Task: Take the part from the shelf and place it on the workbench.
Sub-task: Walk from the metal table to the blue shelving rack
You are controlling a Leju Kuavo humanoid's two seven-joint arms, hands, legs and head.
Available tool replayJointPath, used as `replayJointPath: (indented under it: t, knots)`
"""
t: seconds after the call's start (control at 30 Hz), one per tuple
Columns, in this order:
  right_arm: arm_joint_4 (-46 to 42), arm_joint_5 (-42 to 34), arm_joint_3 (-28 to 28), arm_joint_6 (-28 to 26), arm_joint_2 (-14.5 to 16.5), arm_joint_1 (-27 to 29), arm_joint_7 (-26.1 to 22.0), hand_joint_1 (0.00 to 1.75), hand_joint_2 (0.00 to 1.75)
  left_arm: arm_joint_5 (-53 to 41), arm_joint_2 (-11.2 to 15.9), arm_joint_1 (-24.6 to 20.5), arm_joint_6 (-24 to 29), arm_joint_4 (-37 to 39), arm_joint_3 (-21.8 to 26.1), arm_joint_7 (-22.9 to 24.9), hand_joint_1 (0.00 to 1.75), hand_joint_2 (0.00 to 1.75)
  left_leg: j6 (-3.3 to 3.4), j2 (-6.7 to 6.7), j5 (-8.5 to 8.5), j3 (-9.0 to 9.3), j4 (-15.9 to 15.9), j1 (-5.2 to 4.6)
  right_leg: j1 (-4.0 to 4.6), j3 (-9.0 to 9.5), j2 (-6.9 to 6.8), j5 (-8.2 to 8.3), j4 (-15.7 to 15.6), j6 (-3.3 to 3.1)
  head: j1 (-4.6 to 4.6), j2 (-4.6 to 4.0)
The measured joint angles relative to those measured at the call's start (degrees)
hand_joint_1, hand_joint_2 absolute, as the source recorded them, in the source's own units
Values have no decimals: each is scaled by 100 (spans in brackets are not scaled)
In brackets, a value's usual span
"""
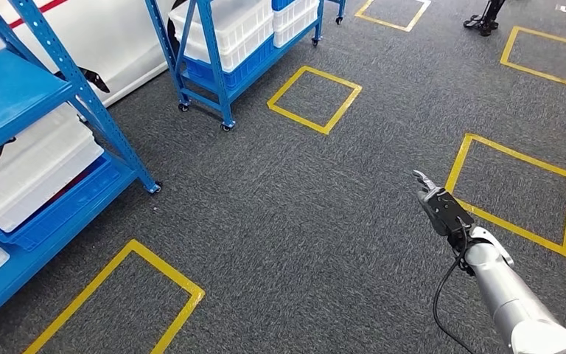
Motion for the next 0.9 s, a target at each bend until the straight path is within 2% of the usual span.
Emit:
replayJointPath:
  t: [0.1, 0.13, 0.17, 0.27, 0.47, 0.7, 0.77, 0.8, 0.87, 0.9]
  knots:
    - [47, -10, 1, 42, 21, -33, -50, 0, 0, 10, 9, -1, 2, 2, 9, -2, 0, 0, 142, 30, 1122, 126, -999, -64, 38, 225, -13, -191, -1, 2, 1, -1]
    - [68, -11, 2, 53, 31, -44, -72, 0, 0, 12, 11, -7, 3, 2, 12, -2, 0, 0, 164, 37, 1361, 146, -1171, -85, 38, 240, -10, -227, -3, 19, 0, -1]
    - [86, -10, 5, 59, 43, -54, -94, 0, 0, 14, 13, -14, 4, 3, 14, -2, 0, 0, 138, 32, 1455, 150, -1227, -95, 43, 243, -8, -251, 11, 32, 0, -1]
    - [94, 27, 14, 37, 62, -57, -140, 0, 0, 14, 9, -35, 19, 2, 17, -1, 0, 0, 63, 3, 1484, 169, -1254, -109, 29, 235, -25, -293, 19, 56, 0, -1]
    - [122, 296, 88, -89, 66, -200, -109, 0, 0, 14, -4, -74, 49, 2, 18, 7, 0, 0, 132, -21, 1420, 168, -1245, -121, 19, 277, -38, -326, -52, 103, 0, -2]
    - [219, 391, 142, -73, 98, -374, -68, 0, 0, 9, -9, -101, 64, 0, 18, 39, 0, 0, 239, -52, 1381, 209, -1259, -118, -6, 338, -67, -358, -77, 207, 0, -1]
    - [239, 411, 148, -50, 95, -406, -61, 0, 0, 2, -17, -119, 70, -3, 18, 54, 0, 0, 277, -87, 1408, 282, -1330, -82, -7, 235, -33, -527, 209, 232, 1, -1]
    - [253, 420, 150, -38, 92, -408, -58, 0, 0, -2, -22, -129, 74, -4, 18, 62, 0, 0, 288, -113, 1416, 309, -1347, -71, -21, 68, -1, -687, 548, 240, 1, -1]
    - [287, 443, 153, -24, 89, -394, -53, 0, 0, -5, -30, -143, 80, -4, 18, 77, 0, 0, 295, -186, 1414, 320, -1341, -68, -40, -379, 33, -981, 1337, 260, 1, -2]
    - [305, 459, 156, -21, 89, -378, -51, 0, 0, -6, -33, -143, 84, -4, 18, 87, 0, 0, 290, -235, 1408, 322, -1331, -68, -54, -547, 37, -1006, 1579, 271, 1, -2]
